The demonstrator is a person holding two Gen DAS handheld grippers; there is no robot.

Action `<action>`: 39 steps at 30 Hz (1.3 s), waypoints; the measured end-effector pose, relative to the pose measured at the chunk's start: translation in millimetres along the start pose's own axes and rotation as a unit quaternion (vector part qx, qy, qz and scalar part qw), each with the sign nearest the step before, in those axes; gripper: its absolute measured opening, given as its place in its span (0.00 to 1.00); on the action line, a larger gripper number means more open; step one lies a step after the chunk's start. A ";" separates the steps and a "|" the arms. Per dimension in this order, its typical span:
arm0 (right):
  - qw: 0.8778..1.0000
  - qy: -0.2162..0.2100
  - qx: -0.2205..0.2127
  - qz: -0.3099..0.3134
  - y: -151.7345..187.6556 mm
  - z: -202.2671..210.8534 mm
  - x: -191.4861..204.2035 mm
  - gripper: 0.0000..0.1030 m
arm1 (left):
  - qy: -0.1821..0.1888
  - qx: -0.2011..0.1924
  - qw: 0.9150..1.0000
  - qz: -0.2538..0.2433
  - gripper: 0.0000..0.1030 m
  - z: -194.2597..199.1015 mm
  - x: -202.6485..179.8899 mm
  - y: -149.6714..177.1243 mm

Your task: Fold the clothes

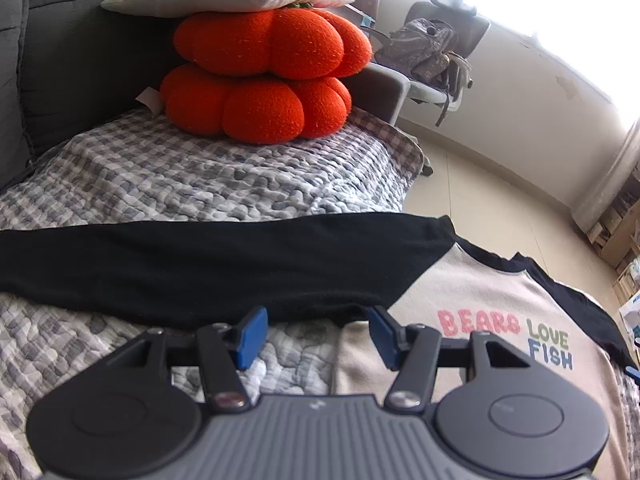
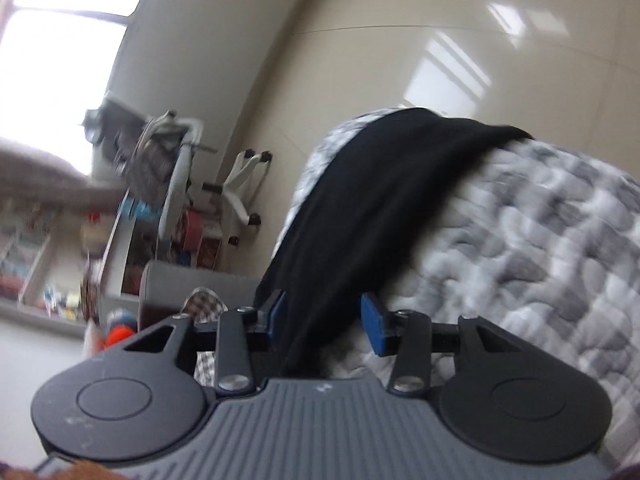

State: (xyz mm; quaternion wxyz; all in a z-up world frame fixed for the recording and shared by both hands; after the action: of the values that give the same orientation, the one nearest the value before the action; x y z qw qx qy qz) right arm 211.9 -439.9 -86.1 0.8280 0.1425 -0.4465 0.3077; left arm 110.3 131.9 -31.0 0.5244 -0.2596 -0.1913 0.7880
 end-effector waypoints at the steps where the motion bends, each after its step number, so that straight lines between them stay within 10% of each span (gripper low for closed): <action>1: 1.000 -0.001 -0.003 -0.010 -1.4 0.5 -2.2 0.44 | -0.001 0.001 1.000 -0.003 0.56 -0.5 -1.4 0.7; 20: 0.989 -0.006 -0.143 -0.038 -44.5 -5.8 -24.5 0.47 | -0.001 -0.006 1.000 -0.009 0.56 3.0 -1.5 2.8; 27: 0.982 0.018 -0.183 -0.034 -43.5 1.3 -22.4 0.12 | -0.004 -0.006 1.000 -0.020 0.56 1.3 -8.4 6.0; 31: 0.967 0.030 -0.225 0.119 -25.9 7.5 30.6 0.11 | 0.000 -0.008 1.000 -0.019 0.56 3.2 -9.2 5.4; 34: 0.915 0.040 -0.258 0.307 25.2 10.2 94.1 0.10 | 0.005 -0.009 1.000 -0.014 0.56 5.5 -6.4 4.1; 39: 0.748 0.093 -0.172 0.634 193.3 -48.5 168.6 0.12 | 0.003 -0.012 1.000 -0.007 0.56 7.2 -2.7 3.2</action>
State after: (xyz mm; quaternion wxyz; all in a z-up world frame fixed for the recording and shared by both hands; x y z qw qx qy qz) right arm 189.8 -201.8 18.7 0.4902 -0.3478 -0.4002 0.6918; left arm 104.4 128.0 -26.7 0.5270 -0.2673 -0.2011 0.7812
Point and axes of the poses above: each gripper's, at about its wrist camera, not at the fingertips, and z roughly against the way its jaws point, x to its left, y to its underside, the point moved 2 cm from there along -z, roughly the way its jaws point, and after that the axes turned 13 degrees about x, right-handed, at the moved point
